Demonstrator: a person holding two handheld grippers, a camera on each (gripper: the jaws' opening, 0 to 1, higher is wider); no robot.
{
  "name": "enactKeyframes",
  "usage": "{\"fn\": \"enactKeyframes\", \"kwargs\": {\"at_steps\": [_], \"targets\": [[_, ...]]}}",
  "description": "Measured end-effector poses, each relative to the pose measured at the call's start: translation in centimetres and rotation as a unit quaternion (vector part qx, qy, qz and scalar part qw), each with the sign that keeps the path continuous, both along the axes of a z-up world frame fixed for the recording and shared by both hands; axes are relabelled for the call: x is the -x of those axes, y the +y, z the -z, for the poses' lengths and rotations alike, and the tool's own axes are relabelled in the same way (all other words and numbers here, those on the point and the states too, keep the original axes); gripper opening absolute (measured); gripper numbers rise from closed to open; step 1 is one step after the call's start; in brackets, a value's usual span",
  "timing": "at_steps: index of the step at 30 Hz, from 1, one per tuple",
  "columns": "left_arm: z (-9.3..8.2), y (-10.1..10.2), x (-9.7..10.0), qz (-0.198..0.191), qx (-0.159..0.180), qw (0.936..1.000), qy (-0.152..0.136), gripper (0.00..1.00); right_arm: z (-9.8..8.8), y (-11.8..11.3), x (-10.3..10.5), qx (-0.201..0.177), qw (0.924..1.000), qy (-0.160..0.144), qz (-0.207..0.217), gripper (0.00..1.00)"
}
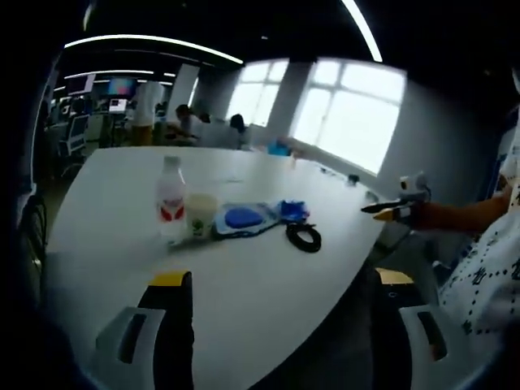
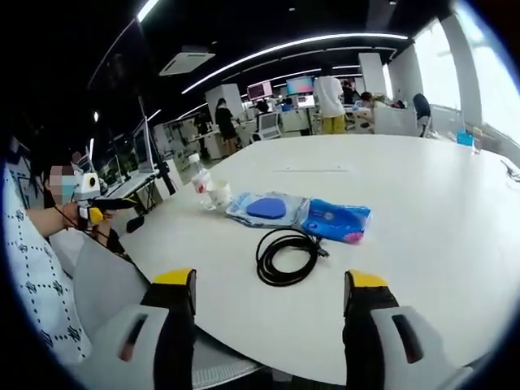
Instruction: Arrange the tabletop items into an orderly group along one side of the table until the central work area is clear of visible clutter.
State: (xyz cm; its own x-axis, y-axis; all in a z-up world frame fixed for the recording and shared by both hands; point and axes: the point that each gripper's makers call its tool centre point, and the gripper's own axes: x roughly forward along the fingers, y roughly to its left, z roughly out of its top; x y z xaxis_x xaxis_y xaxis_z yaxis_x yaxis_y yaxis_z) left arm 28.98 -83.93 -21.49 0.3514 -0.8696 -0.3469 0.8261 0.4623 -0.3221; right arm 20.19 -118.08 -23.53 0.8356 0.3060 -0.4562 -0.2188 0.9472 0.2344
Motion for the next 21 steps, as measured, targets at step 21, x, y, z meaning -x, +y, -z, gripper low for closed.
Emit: {"fn": "enactKeyframes", "kwargs": {"at_steps": [21], "targets": [[0.4, -0.5, -0.7, -0.017, -0.015, 0.9997, -0.011, 0.84, 0.4, 0.8, 0.7, 0.010, 0.9999, 0.004, -0.008, 0.71]]}}
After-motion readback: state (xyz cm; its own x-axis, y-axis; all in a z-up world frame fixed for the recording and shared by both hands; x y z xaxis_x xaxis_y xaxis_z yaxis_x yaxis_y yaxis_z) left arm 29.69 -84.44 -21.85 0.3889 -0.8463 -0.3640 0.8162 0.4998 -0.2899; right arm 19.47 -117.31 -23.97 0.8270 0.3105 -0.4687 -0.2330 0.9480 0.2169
